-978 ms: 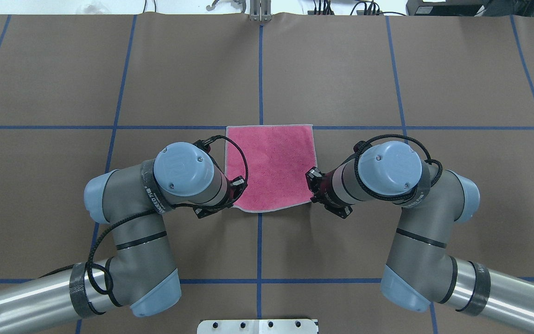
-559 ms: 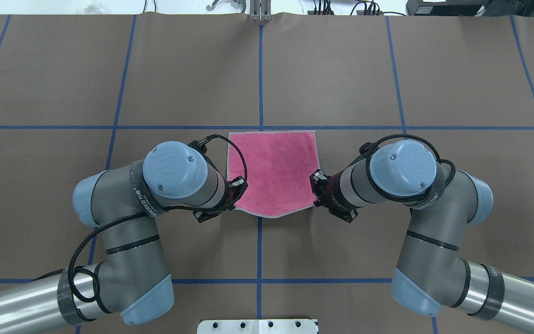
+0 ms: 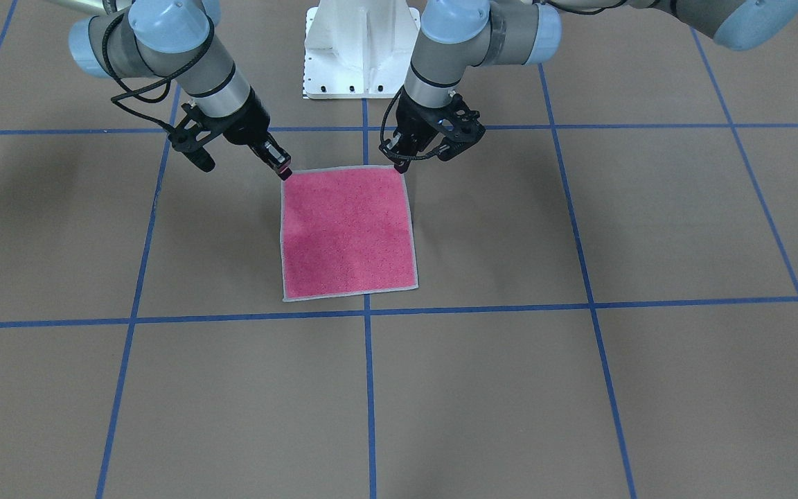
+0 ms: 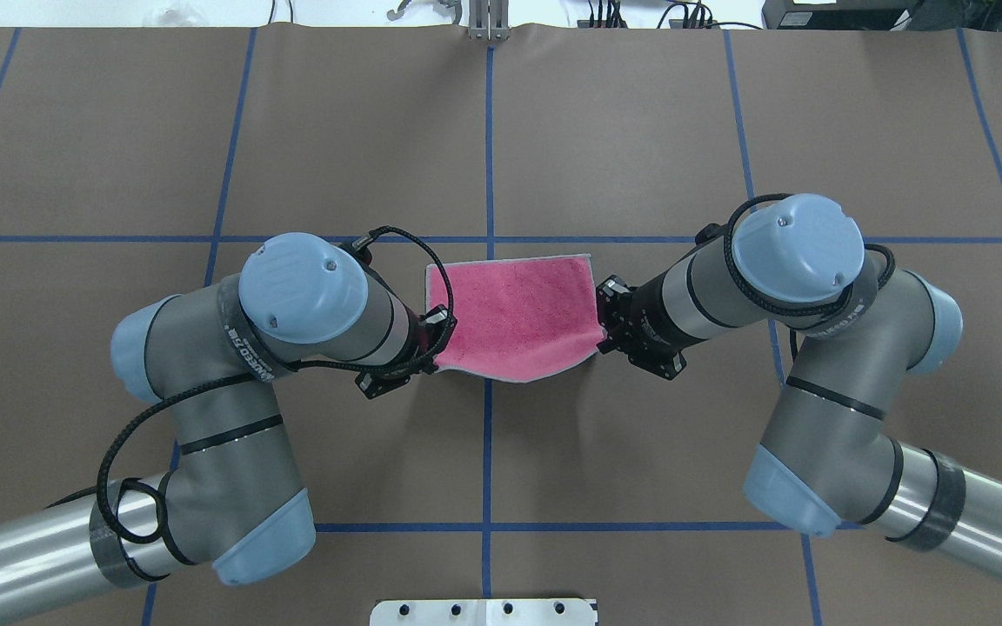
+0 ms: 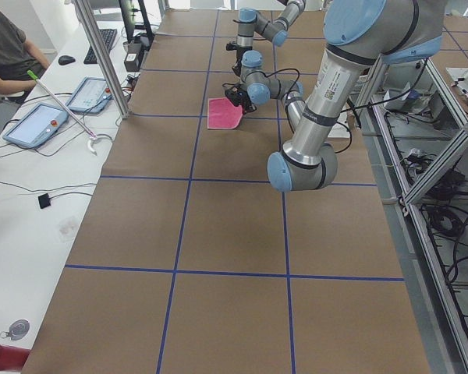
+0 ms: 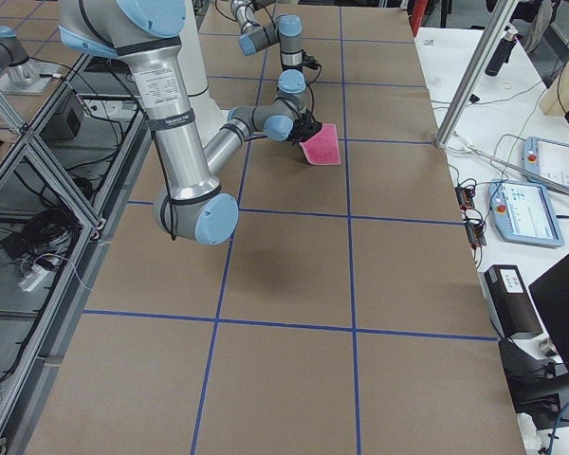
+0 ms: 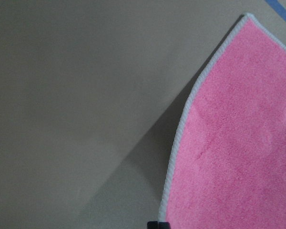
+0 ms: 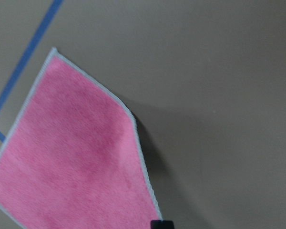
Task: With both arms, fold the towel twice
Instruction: 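Lift both corners and fold them over onto the far edge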
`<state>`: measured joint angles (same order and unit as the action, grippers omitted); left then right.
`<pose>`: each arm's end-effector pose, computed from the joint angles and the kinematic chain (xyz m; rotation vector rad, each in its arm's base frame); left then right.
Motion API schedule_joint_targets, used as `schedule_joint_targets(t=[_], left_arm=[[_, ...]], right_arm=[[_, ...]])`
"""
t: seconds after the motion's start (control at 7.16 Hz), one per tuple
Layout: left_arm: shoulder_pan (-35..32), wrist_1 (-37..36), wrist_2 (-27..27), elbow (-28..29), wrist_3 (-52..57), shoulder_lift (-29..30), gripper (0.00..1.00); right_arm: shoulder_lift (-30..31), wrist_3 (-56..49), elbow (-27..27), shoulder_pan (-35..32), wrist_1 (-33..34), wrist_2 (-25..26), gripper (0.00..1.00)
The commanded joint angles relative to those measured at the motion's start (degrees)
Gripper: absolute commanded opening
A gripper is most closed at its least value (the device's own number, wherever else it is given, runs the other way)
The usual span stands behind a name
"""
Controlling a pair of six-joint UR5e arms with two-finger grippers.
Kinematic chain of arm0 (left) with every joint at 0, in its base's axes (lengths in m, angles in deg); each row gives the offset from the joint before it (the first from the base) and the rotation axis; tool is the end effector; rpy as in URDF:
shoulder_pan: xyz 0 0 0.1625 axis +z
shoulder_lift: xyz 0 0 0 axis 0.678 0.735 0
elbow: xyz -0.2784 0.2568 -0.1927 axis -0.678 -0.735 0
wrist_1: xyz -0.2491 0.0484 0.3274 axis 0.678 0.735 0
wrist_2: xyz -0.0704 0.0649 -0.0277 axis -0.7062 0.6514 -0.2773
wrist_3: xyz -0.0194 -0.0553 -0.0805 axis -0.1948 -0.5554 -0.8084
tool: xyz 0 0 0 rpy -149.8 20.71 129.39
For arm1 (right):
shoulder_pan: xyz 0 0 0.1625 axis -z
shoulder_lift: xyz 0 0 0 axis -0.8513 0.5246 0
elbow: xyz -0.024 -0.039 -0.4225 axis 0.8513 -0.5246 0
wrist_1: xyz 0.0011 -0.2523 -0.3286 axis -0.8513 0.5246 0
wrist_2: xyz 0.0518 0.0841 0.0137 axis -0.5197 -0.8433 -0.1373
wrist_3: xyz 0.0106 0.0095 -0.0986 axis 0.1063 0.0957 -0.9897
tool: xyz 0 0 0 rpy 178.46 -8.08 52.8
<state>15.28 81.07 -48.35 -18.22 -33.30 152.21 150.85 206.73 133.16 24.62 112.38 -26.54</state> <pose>0.5263 -0.3929 0.1950 -0.2318 0.9881 -0.6970 -0.4474 -0.4100 0.2698 -0.3847 -1.0292 0.8251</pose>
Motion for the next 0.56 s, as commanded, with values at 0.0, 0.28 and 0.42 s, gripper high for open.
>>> schedule_joint_targets(t=[0.0,0.28,0.42], left_arm=[[-3.9,2.6,0.0,5.2,0.1,2.4,0.0],[-5.4,5.8,0.0,10.7,0.1,4.2,0.0],[-6.0,9.3,0.0,13.5,0.1,4.4,0.0]], right_arm=[[-6.0,-0.5,-7.6,-3.3,-0.4,-0.6,0.0],[-8.6,-1.7,-11.9,-4.7,-0.5,-0.6,0.0],[-9.4,-2.4,-13.7,-4.8,-0.6,-0.6,0.0]])
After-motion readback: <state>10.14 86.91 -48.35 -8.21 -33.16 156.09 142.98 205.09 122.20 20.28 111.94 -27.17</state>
